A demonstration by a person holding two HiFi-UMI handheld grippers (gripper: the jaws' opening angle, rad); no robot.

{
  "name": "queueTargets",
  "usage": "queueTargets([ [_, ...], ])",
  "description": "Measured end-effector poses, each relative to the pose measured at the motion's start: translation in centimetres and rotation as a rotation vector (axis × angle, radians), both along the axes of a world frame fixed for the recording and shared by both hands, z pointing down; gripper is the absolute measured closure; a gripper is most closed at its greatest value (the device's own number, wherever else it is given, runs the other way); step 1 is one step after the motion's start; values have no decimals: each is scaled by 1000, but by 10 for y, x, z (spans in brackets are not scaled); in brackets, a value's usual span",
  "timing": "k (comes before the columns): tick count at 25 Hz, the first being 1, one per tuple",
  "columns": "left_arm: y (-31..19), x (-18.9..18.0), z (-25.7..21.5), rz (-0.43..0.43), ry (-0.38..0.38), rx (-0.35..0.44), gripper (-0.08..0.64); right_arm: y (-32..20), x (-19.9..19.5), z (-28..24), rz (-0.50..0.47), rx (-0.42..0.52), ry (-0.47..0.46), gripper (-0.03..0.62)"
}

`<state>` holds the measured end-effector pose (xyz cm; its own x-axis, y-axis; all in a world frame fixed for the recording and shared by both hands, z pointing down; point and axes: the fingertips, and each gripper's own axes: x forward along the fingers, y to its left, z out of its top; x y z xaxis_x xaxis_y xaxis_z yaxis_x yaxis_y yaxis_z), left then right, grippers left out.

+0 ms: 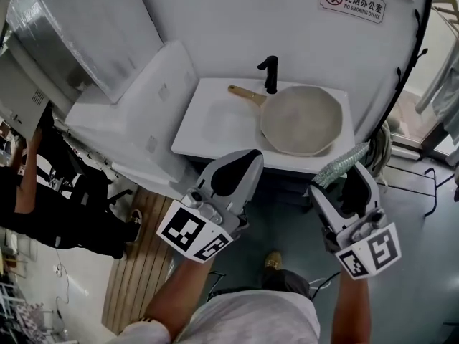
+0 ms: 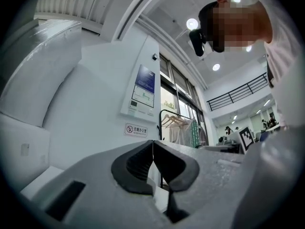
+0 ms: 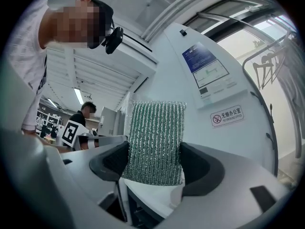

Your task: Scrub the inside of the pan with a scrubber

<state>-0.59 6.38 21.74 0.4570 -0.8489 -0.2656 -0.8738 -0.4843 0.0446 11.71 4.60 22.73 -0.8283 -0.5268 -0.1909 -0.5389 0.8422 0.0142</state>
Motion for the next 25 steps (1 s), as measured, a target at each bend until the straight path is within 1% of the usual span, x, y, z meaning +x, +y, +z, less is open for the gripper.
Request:
queueTargets([
  [5, -45, 3, 1, -31, 2, -1, 543, -46, 1, 1, -34, 0, 12, 253],
  [10, -76, 1, 3, -55, 2, -11, 544, -79, -1, 0, -58, 5, 30, 253],
  [17, -102, -2, 4, -72, -1, -19, 544, -105, -4, 1, -65, 1, 49, 253],
  [25, -132, -12, 7, -57, 11, -19, 543, -130, -13, 4, -47, -3, 69, 253],
])
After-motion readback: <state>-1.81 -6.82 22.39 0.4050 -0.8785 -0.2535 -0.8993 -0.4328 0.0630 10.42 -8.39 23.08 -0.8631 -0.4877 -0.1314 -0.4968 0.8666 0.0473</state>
